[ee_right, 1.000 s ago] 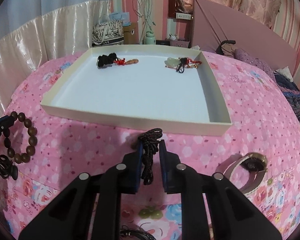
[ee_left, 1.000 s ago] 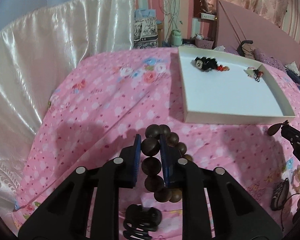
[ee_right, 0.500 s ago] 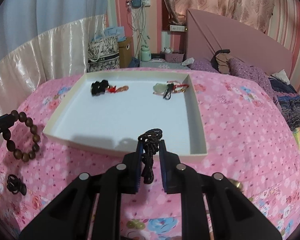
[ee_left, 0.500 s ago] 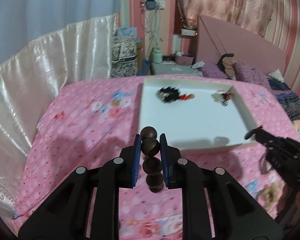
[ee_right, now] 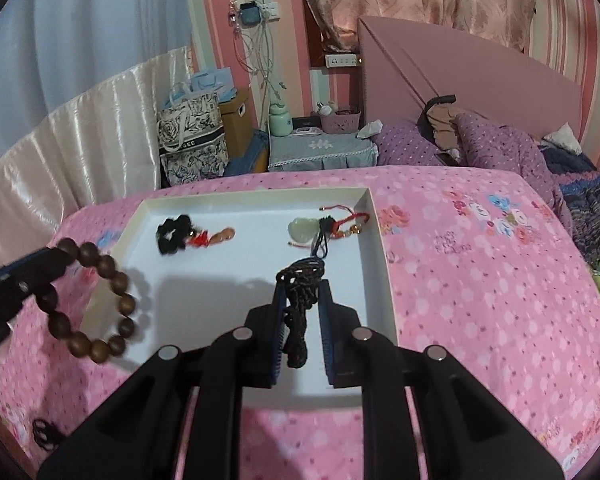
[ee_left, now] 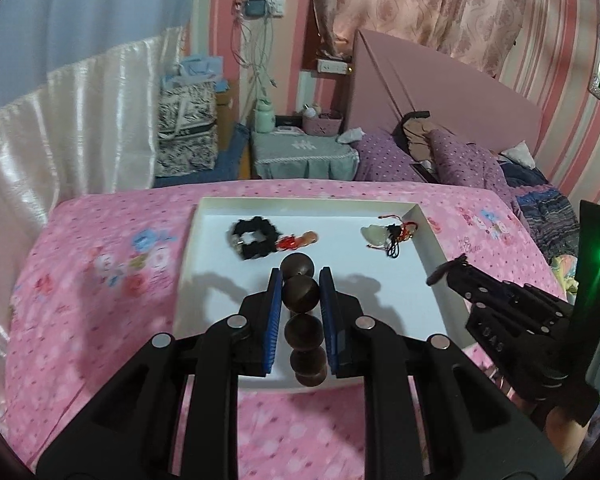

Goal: Organize jewelry
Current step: 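Carry the bead bracelet and cord pendant over the tray and open both tools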

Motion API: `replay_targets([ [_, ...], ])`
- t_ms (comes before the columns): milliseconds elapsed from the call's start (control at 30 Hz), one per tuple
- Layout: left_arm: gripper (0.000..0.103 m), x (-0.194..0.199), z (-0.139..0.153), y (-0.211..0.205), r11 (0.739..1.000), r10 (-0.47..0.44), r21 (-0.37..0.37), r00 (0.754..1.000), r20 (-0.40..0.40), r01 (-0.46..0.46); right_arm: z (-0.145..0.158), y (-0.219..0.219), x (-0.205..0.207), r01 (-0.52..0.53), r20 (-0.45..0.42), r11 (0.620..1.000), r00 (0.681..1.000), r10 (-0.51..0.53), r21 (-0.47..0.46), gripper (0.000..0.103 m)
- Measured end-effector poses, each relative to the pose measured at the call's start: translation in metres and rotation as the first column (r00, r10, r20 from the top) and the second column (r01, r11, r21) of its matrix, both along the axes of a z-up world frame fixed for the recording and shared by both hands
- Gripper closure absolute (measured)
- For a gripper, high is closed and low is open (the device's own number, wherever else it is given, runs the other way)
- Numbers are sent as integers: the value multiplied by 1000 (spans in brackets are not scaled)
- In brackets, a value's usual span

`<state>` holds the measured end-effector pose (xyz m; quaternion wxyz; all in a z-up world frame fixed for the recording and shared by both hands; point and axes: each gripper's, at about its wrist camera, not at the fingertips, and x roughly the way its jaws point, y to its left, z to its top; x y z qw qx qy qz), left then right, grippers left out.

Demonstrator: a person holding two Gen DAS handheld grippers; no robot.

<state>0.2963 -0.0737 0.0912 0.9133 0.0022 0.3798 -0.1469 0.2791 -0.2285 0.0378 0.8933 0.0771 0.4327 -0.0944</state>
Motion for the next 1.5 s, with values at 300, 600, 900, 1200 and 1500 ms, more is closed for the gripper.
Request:
replay_targets([
  [300,86,54,-28,-23,999,-24,-35,997,-74,21,-39,-22,44,49,-40,996,998,-46,77,87],
  [600,86,82,-64,-15,999,34,36,994,-108,-30,-65,-20,52,56,-76,998,996,-54,17,87],
  [900,86,94,-92,-3,978,140,171,984,-110,-120,-79,-15,49,54,-121,997,991,-61,-61,87],
  [1200,86,103,-112,-4,960,168,241,982,-84,-144,-91,-14,55,62,-139,996,988,-71,-69,87],
  [1500,86,110,-122,-3,964,159,232,982,-107,-131,-93,-21,61,73,-129,995,988,-81,-67,87],
])
